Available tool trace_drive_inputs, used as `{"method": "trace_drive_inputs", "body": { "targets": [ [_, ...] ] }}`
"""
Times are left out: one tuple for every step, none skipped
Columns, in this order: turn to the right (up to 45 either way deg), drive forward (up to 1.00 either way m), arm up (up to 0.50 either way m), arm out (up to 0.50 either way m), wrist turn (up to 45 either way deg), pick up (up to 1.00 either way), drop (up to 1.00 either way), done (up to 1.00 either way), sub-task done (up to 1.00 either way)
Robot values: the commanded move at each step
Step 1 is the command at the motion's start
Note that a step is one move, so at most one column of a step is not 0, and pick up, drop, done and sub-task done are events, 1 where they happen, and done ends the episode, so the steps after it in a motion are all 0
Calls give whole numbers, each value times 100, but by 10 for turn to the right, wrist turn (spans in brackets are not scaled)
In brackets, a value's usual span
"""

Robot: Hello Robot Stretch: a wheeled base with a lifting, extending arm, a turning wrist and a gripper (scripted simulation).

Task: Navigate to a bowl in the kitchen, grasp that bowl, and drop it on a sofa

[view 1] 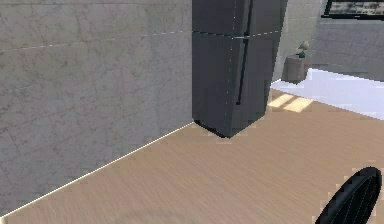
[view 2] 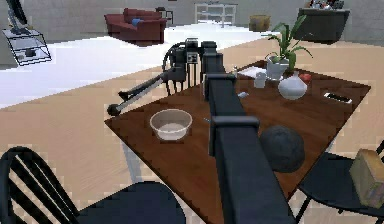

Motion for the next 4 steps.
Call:
{"method": "trace_drive_inputs", "body": {
  "targets": [
    [0,0,0,0,450,0,0,0,0],
    [0,0,0,0,330,0,0,0,0],
    [0,0,-24,0,0,0,0,0,0],
    [0,0,0,0,0,100,0,0,0]
  ]
}}
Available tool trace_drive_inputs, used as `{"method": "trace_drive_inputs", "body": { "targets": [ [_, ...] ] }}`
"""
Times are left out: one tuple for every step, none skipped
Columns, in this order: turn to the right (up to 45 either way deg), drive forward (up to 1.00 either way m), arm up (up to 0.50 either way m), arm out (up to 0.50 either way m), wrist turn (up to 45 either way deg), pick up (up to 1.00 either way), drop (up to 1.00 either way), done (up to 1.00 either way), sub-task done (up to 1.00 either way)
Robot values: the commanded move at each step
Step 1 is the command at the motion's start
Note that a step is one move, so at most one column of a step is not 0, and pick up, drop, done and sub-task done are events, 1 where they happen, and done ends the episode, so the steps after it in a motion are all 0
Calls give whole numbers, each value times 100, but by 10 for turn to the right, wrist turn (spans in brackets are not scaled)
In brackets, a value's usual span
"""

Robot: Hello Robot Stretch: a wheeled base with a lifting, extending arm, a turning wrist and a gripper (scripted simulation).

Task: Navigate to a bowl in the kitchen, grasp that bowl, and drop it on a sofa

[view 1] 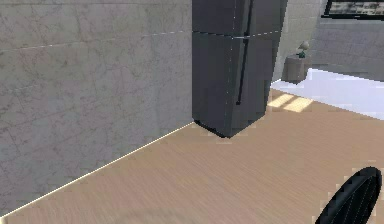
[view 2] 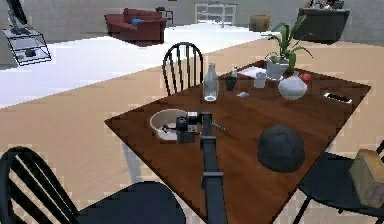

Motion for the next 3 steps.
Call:
{"method": "trace_drive_inputs", "body": {
  "targets": [
    [0,0,10,0,0,0,0,0,0],
    [0,0,14,0,0,0,0,0,0],
    [0,0,0,0,-450,0,0,0,0]
  ]
}}
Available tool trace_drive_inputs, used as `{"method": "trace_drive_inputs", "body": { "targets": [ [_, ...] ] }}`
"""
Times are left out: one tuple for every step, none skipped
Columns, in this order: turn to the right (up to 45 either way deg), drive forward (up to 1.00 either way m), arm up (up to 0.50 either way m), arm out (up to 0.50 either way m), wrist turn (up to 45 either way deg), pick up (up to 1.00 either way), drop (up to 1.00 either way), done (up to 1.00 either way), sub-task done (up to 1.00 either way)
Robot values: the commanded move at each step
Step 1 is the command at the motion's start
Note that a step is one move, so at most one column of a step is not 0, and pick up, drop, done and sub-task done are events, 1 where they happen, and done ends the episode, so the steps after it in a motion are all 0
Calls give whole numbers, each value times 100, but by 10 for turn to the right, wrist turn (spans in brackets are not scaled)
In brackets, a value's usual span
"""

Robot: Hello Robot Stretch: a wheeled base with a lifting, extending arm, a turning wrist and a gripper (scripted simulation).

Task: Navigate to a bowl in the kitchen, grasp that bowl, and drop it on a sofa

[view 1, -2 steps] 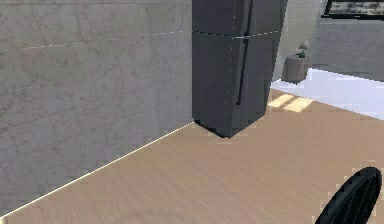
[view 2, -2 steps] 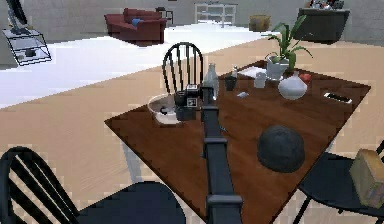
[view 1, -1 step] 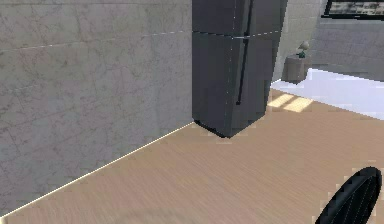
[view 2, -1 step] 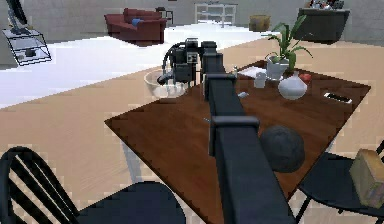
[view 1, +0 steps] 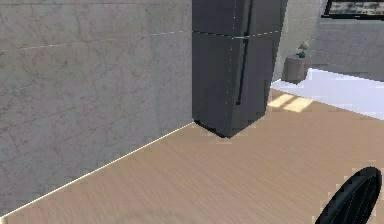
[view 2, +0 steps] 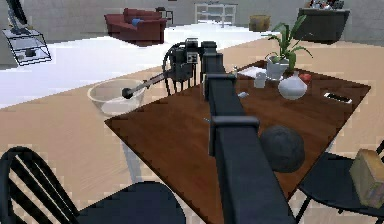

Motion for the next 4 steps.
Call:
{"method": "trace_drive_inputs", "body": {
  "targets": [
    [0,0,0,0,-450,0,0,0,0],
    [0,0,0,0,-270,0,0,0,0],
    [0,0,0,-48,0,0,0,0,0],
    [-300,0,0,0,0,0,0,0,0]
  ]
}}
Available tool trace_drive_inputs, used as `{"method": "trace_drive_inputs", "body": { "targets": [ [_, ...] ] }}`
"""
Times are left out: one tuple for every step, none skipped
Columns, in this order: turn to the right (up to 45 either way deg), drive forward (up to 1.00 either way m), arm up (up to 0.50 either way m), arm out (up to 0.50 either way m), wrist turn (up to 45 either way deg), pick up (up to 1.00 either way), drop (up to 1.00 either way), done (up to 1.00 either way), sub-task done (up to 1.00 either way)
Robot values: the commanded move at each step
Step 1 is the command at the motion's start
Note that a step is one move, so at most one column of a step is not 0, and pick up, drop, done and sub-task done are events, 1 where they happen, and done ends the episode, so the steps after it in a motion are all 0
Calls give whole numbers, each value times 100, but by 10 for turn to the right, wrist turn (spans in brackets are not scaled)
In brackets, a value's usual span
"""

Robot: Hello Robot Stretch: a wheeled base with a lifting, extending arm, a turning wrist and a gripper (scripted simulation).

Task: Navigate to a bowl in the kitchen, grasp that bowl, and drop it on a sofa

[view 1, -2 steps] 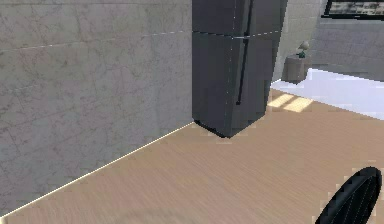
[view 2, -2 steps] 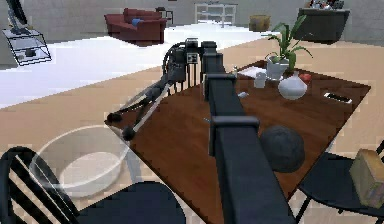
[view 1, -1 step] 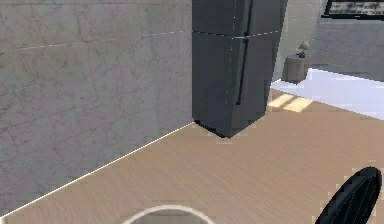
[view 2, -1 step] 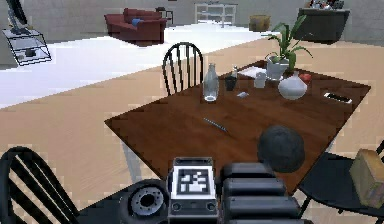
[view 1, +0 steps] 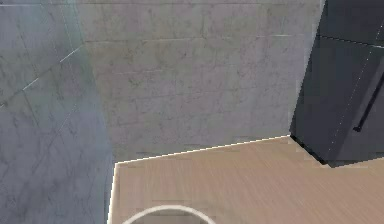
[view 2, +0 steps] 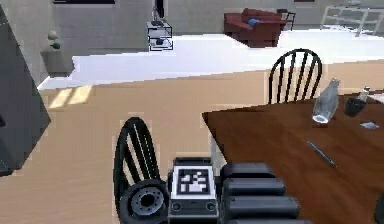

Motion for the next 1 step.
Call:
{"method": "trace_drive_inputs", "body": {
  "targets": [
    [0,5,0,0,0,0,0,0,0]
  ]
}}
